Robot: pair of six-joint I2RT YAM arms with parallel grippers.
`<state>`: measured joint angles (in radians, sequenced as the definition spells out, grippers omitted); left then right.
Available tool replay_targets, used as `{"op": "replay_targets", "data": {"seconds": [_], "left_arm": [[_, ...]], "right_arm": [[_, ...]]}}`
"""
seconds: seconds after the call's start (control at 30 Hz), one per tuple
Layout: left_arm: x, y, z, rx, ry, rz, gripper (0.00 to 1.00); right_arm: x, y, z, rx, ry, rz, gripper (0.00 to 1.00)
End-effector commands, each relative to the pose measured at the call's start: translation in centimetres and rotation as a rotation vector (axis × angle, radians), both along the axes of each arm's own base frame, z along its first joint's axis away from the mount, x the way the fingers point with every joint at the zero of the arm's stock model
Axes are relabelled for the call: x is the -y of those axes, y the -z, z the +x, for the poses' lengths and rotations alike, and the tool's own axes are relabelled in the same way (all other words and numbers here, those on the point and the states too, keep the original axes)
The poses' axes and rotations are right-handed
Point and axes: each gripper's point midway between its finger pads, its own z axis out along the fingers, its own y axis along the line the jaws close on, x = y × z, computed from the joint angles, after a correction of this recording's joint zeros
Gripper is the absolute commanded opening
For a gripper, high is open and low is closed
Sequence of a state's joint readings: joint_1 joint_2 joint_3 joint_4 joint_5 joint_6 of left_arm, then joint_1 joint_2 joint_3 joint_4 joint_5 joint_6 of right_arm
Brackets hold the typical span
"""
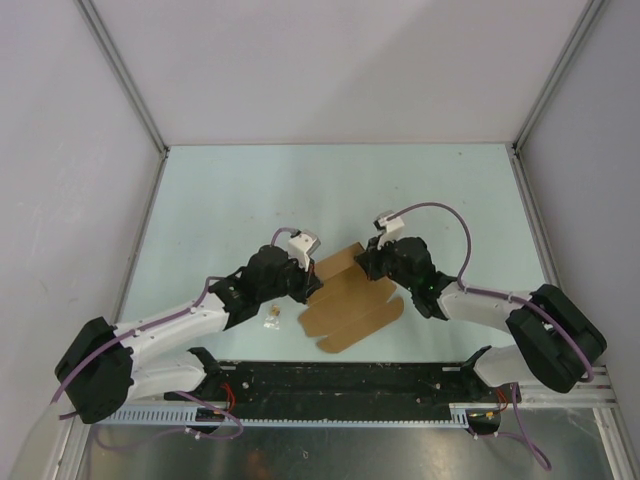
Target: Fold the paper box
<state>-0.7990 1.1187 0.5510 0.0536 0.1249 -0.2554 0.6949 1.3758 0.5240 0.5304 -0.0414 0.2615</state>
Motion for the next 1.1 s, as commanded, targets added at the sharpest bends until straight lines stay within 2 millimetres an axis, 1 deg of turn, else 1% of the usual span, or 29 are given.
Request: {"op": "replay_targets", "data": {"seconds": [0.0,0.2,0.33,0.43,0.47,0.53,0.57,0.67,0.7,0.73,0.77,0.8,0.83,0.87,0.9,0.93,0.97,1.0,1.03,1.07], "left_arm": [[0.1,-0.3,-0.1,0.002,-0.010,-0.020,0.00],[0.3,-0.3,-0.1,-0.001,-0.005,-0.023,0.00],[0.3,0.1,-0.2,-0.008,-0.004,-0.015,0.00],[0.4,-0.1,-0.2,-0.006,-0.003,-0.018,0.00],[0.4,-0.2,-0.1,-0.003,-0.004,-0.021,0.00],[0.6,-1.2,0.3,0.019,-0.008,-0.032,0.00],[0.6,-1.5,0.4,0.024,-0.009,-0.034,0.00],[1.0,-3.4,1.0,0.057,-0.010,-0.049,0.00],[1.2,-3.9,1.2,0.068,-0.006,-0.053,0.00],[1.5,-5.3,1.6,0.091,-0.008,-0.073,0.00],[1.6,-5.8,1.9,0.101,-0.014,-0.072,0.01],[1.6,-6.4,2.2,0.121,-0.015,-0.068,0.01],[1.7,-7.5,2.6,0.143,-0.022,-0.076,0.01],[1.6,-8.0,3.2,0.162,-0.045,-0.068,0.02],[1.5,-8.3,3.7,0.178,-0.056,-0.060,0.02],[1.6,-9.0,4.3,0.192,-0.068,-0.063,0.03],[1.6,-9.2,4.8,0.197,-0.077,-0.062,0.03],[1.5,-10.0,5.5,0.208,-0.092,-0.068,0.03],[1.8,-9.2,6.0,0.192,-0.095,-0.051,0.03],[1.9,-9.0,6.4,0.187,-0.096,-0.045,0.02]], "right_arm": [[0.9,0.9,-0.9,-0.015,0.020,-0.019,0.00],[1.0,1.3,-1.5,-0.025,0.016,-0.026,0.00],[1.1,1.4,-1.9,-0.027,0.016,-0.025,0.00],[1.1,1.0,-1.8,-0.016,0.015,-0.018,0.00],[1.0,0.2,-1.7,0.007,0.014,0.000,0.00],[0.8,-0.9,-1.5,0.031,0.005,0.023,0.00],[0.6,-2.1,-1.4,0.055,0.003,0.040,0.00],[0.8,-4.6,-0.8,0.094,0.011,0.054,0.01],[1.1,-6.1,-0.6,0.121,0.020,0.077,0.04],[1.3,-6.9,-0.6,0.133,0.022,0.087,0.08],[1.7,-7.4,-0.7,0.134,0.029,0.090,0.16],[2.1,-9.1,-0.9,0.158,0.037,0.122,0.19],[2.8,-9.9,-0.8,0.164,0.061,0.137,0.23],[3.5,-9.8,-1.0,0.142,0.082,0.130,0.32],[3.9,-10.2,-1.2,0.131,0.095,0.141,0.36],[5.4,-11.5,-1.0,0.133,0.177,0.180,0.37],[6.2,-10.3,-1.4,0.070,0.212,0.163,0.39],[6.8,-10.0,-1.8,0.037,0.241,0.170,0.40],[7.4,-10.0,-2.3,-0.010,0.280,0.211,0.41],[8.2,-7.8,-3.2,-0.100,0.314,0.166,0.45]]}}
